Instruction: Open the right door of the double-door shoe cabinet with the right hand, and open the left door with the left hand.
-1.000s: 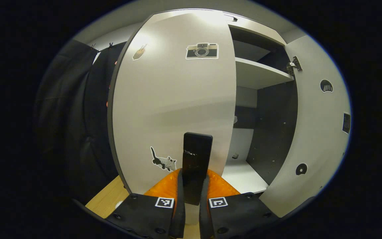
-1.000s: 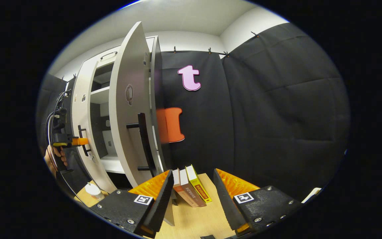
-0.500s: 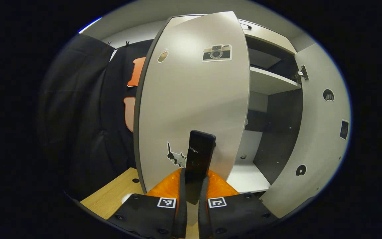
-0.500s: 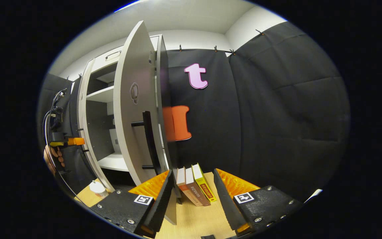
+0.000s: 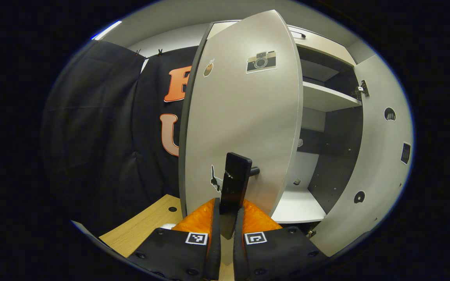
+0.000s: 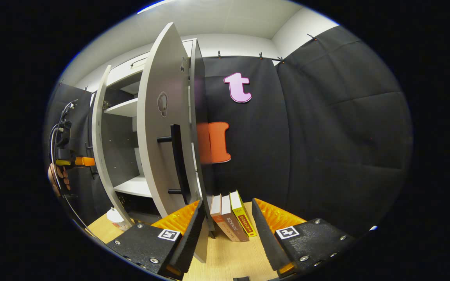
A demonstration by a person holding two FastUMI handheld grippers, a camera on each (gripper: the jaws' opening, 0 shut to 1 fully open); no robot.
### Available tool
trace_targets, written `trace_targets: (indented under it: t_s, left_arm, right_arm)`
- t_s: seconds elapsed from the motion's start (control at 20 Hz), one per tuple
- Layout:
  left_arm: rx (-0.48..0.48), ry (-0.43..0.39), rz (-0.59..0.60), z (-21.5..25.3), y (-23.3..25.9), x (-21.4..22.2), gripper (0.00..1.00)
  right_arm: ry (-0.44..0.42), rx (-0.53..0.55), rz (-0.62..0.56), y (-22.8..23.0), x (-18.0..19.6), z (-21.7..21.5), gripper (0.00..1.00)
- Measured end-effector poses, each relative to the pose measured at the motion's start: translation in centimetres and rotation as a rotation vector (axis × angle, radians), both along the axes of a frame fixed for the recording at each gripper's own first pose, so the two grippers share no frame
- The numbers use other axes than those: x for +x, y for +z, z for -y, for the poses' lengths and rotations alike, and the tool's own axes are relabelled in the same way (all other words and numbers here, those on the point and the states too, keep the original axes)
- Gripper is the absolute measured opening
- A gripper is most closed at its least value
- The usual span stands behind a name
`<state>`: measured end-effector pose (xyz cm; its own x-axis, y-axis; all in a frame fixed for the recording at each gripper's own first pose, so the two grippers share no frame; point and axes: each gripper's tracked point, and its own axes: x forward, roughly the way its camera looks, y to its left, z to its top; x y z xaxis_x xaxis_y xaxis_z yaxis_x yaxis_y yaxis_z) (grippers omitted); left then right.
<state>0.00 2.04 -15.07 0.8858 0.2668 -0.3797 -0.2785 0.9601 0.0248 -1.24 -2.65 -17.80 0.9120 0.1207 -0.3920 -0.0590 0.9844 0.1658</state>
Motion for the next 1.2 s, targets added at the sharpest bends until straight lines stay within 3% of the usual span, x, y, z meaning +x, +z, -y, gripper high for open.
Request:
trace_targets:
  t_s: [0.35, 0.55, 0.75, 1.2]
  left_arm:
    - [0.014, 0.023, 0.001, -1.4, 0.5, -1.8, 0.20]
    - [0.011, -0.032, -0.006, -2.0, 0.7, -2.2, 0.19]
    - [-0.022, -0.037, -0.008, -3.4, 1.0, -3.2, 0.19]
    - [0.040, -0.118, 0.000, -5.0, 1.6, -4.0, 0.19]
  right_arm:
    - [0.003, -0.015, -0.009, 0.0, -0.8, -0.4, 0.75]
    - [-0.028, -0.033, -0.012, 0.3, -1.3, -1.4, 0.74]
    - [-0.039, -0.060, -0.002, 1.5, -1.7, -3.0, 0.75]
    - [-0.055, -0.083, 0.031, 3.5, -2.7, -5.5, 0.75]
